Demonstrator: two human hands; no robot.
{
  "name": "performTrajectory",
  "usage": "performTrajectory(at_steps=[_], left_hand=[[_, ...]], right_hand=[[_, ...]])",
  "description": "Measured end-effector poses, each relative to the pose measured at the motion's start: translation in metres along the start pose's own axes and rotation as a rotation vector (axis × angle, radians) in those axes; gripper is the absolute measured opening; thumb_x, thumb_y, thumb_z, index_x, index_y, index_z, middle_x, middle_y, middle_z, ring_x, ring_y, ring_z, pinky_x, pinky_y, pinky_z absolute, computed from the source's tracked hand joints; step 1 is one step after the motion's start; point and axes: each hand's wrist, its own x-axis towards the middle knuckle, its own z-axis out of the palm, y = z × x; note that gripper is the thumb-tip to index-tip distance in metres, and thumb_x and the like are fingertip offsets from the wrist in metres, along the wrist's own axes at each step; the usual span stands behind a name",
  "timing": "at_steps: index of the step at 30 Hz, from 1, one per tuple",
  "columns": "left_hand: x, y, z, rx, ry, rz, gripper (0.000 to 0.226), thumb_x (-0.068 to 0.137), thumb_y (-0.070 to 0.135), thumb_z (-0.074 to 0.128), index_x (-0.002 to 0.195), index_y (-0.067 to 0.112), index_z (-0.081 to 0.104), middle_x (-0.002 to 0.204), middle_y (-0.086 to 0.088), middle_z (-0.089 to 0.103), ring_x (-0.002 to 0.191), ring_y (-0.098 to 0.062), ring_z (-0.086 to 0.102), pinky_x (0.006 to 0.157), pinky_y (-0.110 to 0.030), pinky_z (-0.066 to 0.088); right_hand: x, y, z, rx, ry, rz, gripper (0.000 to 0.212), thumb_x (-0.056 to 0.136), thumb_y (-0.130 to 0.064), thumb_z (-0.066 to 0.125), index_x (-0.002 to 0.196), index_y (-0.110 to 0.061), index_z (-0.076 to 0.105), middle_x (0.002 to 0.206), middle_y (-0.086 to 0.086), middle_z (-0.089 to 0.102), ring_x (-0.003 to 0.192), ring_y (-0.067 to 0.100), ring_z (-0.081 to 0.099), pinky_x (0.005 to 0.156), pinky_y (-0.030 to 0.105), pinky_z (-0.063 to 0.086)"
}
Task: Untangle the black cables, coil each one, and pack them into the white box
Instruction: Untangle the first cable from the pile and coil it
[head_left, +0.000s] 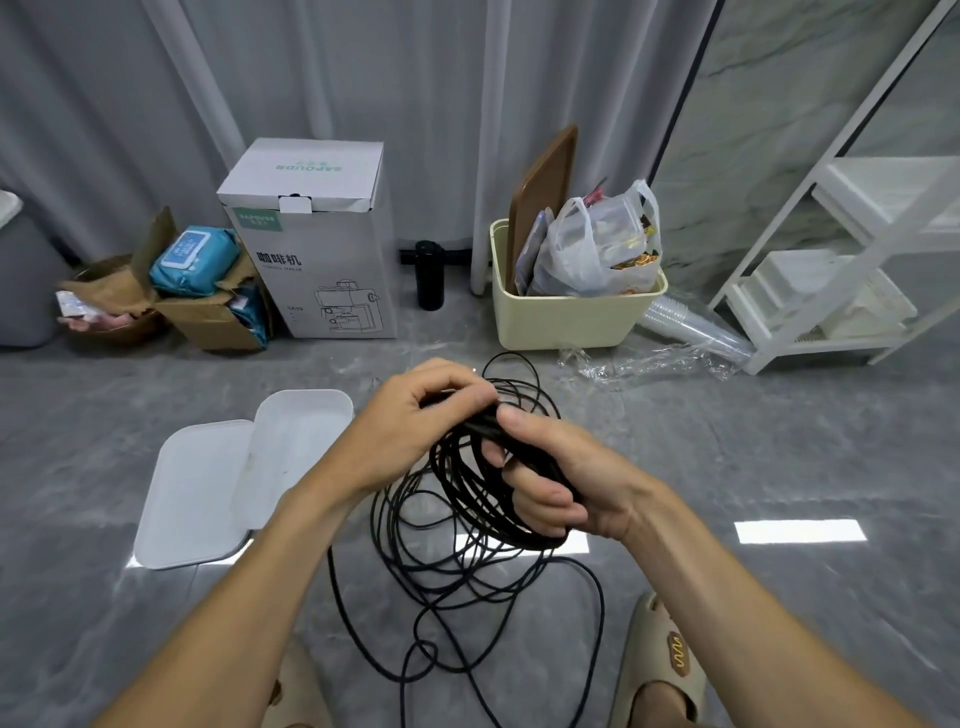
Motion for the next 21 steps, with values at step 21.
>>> performTrajectory(at_steps=[21], left_hand=[[-0.007,-0.02,0.053,-0.622,-0.325,-0.66,0.085,0.097,0.067,0.006,0.13,0.008,0.058,0.117,-0.013,0.071,0.102,-0.026,0.069,0.098,-0.035,0.046]], right_hand=[[-0.003,-0.038,0.004,0.723,0.333,-0.614,0.019,0.084,-0.018,0.059,0.077,-0.014,0.076,0.083,-0.005,0.076,0.078,0.013,0.074,0.078,0.028,0.06]])
